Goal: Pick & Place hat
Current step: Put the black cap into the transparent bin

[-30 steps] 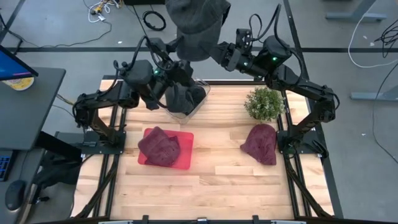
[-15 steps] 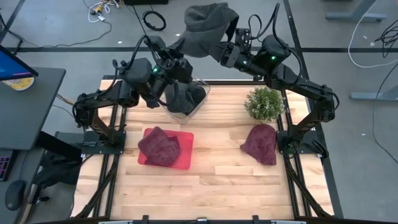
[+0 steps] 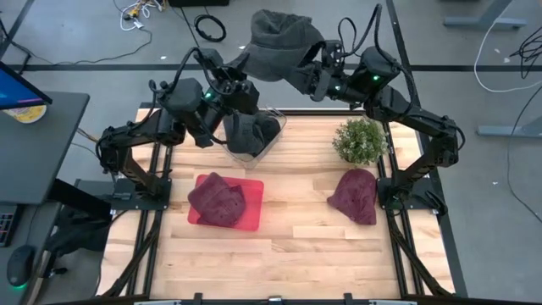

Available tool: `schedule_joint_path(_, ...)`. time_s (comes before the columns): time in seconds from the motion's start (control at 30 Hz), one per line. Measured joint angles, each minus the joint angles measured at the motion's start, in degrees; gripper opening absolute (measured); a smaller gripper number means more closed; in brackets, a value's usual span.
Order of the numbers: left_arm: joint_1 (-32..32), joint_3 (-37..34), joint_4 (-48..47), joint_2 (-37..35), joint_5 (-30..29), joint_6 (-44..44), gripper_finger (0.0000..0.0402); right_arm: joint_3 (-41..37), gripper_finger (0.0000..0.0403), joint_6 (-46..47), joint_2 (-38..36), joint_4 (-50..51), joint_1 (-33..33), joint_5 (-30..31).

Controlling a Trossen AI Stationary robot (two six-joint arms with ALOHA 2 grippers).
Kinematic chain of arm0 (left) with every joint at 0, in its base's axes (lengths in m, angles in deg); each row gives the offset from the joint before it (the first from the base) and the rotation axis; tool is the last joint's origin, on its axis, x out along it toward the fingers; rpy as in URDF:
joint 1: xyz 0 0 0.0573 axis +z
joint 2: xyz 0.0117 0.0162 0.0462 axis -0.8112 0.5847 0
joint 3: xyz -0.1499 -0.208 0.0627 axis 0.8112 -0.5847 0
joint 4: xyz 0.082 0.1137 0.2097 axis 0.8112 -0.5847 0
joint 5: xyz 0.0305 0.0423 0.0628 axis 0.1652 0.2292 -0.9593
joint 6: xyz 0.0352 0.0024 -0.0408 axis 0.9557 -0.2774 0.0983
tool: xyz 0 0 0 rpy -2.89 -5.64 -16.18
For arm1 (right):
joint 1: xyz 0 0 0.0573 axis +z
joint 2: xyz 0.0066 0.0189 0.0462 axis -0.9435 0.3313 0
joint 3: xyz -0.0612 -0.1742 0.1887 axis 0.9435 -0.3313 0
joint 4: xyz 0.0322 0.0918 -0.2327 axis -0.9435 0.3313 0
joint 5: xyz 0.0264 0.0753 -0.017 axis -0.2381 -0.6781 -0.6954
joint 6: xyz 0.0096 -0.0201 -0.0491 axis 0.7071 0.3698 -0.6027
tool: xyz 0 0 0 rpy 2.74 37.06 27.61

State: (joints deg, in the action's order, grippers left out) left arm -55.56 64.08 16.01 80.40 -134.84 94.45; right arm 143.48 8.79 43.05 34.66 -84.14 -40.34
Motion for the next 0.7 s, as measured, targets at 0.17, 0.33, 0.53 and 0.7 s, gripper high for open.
schedule_joint_path(0.17,0.25,-0.09,-0.13,-1.71,-0.95,2.5,0.0012,0.04,0.0318,-3.13,-1.43,3.72,-2.46,-15.13)
schedule_joint_path(0.33,1.43,-0.01,-5.37,-4.55,-2.34,3.03,0.0011,0.2,0.0353,-5.13,-4.79,13.91,-4.15,-23.97)
schedule_joint_path(0.53,3.97,-0.02,-28.46,-7.48,7.82,0.13,0.0011,0.2,0.033,-12.71,-9.92,30.54,-5.46,-23.13)
schedule_joint_path(0.7,7.35,-0.09,-46.19,-7.09,22.24,-3.27,0.0011,0.2,0.0299,-15.09,-12.38,36.35,-5.62,-19.78)
